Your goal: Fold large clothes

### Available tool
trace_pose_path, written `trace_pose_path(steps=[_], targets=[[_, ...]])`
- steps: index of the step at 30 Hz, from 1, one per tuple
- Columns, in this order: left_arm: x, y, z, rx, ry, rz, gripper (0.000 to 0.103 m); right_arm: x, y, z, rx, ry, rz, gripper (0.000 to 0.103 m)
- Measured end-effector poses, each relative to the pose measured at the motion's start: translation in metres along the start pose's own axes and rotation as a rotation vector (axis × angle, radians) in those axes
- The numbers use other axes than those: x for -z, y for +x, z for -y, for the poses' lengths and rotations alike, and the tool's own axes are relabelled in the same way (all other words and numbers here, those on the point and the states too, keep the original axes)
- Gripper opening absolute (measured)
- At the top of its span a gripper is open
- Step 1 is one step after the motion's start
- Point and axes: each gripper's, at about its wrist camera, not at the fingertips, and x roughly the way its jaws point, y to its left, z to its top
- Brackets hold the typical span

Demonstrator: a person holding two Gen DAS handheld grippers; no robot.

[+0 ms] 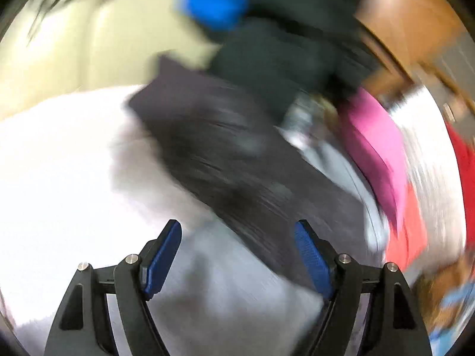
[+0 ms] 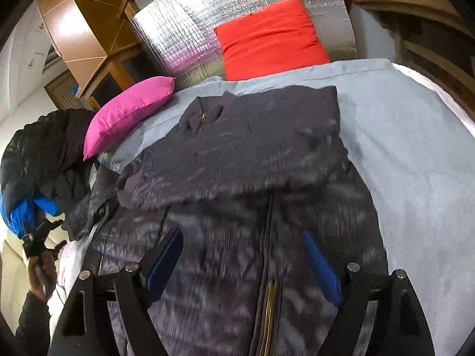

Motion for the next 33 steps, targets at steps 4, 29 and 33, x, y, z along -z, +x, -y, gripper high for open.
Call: trace_pose_path(steps=[4,29,33], targets=[[-0.029,0.030,-0.031,0.044,-0.103,-0.049,0.076,0.009,0.003,-0.012,0.014,-0.002,-0.001,0.085],[-0.036,-0.042,0.114,-0.023,0.350,0.216,0.003,0.027,0.003,-0.006,-0.024,0.051,0.088,0.085],[0.004,-0.081,0.207,0.082,0.530,0.285,0.003,0.026,-0.008,0.010,-0.074,0.121,0.142,0.085]])
